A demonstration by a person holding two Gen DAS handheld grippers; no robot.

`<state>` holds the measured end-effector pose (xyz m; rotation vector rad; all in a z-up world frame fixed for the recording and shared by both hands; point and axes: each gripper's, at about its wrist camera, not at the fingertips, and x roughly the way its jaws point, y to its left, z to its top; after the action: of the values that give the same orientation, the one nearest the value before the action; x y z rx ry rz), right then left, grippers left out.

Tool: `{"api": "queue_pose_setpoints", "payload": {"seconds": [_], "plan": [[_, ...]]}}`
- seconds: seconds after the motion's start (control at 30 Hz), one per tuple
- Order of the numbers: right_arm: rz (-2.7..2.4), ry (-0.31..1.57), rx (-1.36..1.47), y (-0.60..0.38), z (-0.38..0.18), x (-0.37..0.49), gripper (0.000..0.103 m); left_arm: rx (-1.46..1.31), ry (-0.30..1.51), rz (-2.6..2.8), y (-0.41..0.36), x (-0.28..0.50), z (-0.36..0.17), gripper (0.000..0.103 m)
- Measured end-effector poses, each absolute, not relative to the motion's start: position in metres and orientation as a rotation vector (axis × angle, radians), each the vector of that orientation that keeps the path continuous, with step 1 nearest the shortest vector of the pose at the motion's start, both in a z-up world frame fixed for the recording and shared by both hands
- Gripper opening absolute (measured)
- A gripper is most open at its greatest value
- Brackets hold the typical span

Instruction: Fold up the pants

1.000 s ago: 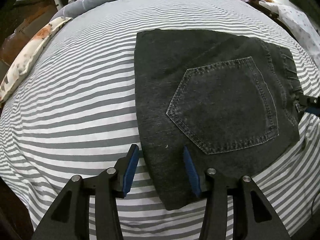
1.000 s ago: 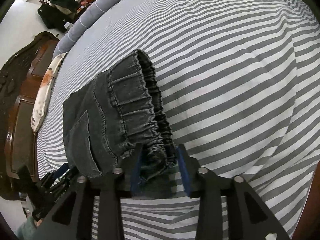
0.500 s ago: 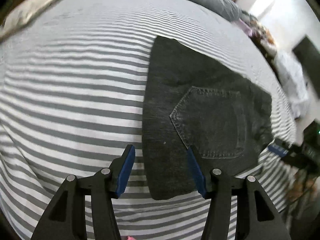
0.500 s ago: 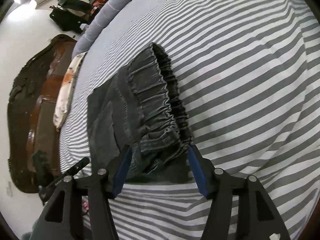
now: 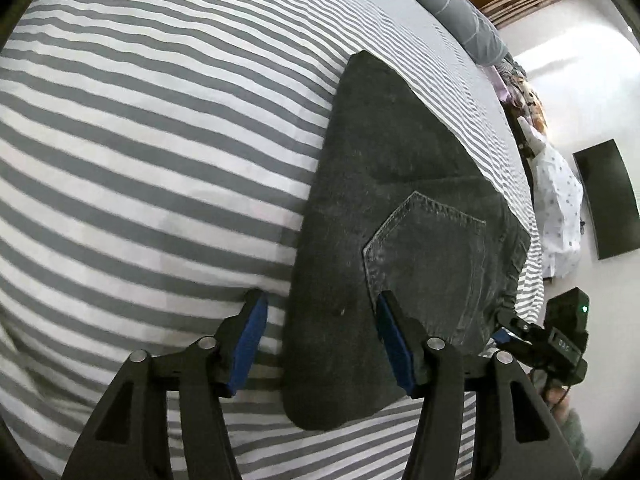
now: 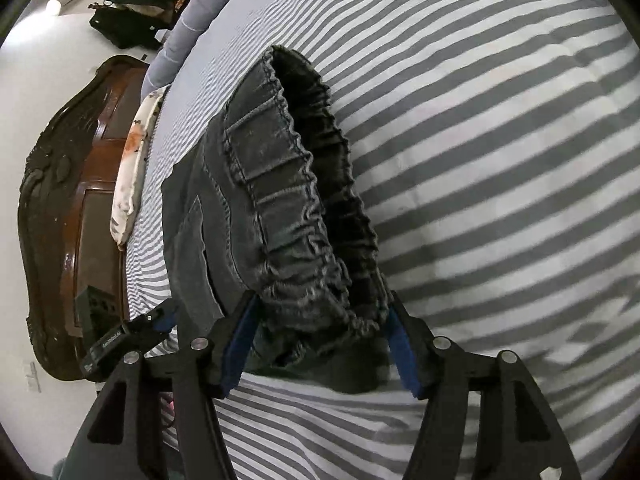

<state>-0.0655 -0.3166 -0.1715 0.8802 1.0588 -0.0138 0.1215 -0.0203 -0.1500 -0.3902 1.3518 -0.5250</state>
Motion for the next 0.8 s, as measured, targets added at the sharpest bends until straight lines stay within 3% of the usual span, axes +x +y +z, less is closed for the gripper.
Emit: {"api": "queue_pose_setpoints", "payload": {"seconds": [0.27, 0.43, 0.57, 0.63, 0.8], "plan": [[0.02, 1.029, 0.873, -0.313, -0.176, -0.053, 0.058, -0.425, 1.334, -0.59, -0.018, 0.128, -0.147, 0.063], [0.157, 0.963, 0.891, -0.307, -0.167, -0.057, 0.047, -0.417, 1.328, -0.647, -0.027, 0.126, -0.143, 0.052], [0.081, 0.978, 0.817, -0.301, -0.164, -0.055, 0.047, -0.438, 1.332, -0.619, -0.024, 0.127, -0.144, 0.044], [0.034, 0.995, 0.767, -0.297, -0.164, -0.052, 0.049, -0.457, 1.326, -0.594, -0.02, 0.129, -0.145, 0.044], [-0.065, 0.999, 0.674, -0.296, -0.159, -0.052, 0.067, -0.472, 1.326, -0.551, -0.017, 0.135, -0.148, 0.044]]}}
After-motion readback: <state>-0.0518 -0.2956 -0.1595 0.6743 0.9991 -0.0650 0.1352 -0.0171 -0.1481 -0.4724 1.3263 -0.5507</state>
